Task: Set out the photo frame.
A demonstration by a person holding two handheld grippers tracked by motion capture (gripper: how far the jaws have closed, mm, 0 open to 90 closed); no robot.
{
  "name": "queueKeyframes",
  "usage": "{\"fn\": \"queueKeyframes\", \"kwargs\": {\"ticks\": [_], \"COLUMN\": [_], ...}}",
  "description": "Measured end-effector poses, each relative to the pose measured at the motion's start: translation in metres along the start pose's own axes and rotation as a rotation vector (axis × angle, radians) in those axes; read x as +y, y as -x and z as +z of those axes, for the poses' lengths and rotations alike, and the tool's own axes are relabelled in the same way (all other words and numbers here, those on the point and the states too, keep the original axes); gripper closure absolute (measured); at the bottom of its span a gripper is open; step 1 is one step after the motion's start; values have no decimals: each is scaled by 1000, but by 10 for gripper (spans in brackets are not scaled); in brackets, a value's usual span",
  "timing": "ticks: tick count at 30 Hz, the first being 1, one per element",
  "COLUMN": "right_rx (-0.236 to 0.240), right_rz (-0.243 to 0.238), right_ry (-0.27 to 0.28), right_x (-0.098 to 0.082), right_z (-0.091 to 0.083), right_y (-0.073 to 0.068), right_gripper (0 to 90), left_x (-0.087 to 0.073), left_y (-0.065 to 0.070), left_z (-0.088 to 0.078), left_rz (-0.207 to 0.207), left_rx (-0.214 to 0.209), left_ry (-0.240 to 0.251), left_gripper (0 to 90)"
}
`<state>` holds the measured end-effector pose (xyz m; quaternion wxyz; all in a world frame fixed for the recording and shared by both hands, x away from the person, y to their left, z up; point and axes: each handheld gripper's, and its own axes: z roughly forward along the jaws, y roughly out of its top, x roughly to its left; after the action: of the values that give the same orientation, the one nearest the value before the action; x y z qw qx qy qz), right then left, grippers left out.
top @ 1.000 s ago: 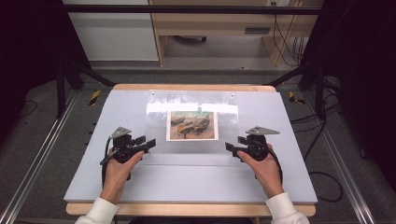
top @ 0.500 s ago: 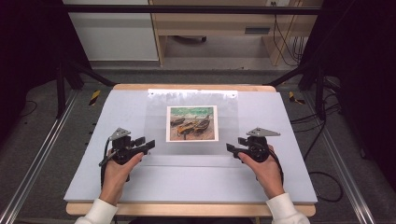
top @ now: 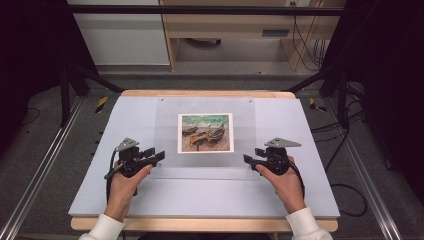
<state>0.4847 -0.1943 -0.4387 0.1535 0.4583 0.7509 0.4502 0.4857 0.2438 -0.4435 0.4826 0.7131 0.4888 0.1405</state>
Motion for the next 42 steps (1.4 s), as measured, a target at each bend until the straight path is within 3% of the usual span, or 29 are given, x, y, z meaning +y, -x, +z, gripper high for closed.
{"fn": "queueKeyframes", "kwargs": {"ticks": [42], "right_rx": [-33], "right_rz": [-43], "right_ry": [11], "right_x": [-15], "right_z": [-20], "right_y": [-10], "right_gripper": [615], "left_x": [-14], "left_y": [11], "left_z": [-19], "left_rz": [52], "left_rx": [31], "left_ry": [-10], "left_gripper": [616]}}
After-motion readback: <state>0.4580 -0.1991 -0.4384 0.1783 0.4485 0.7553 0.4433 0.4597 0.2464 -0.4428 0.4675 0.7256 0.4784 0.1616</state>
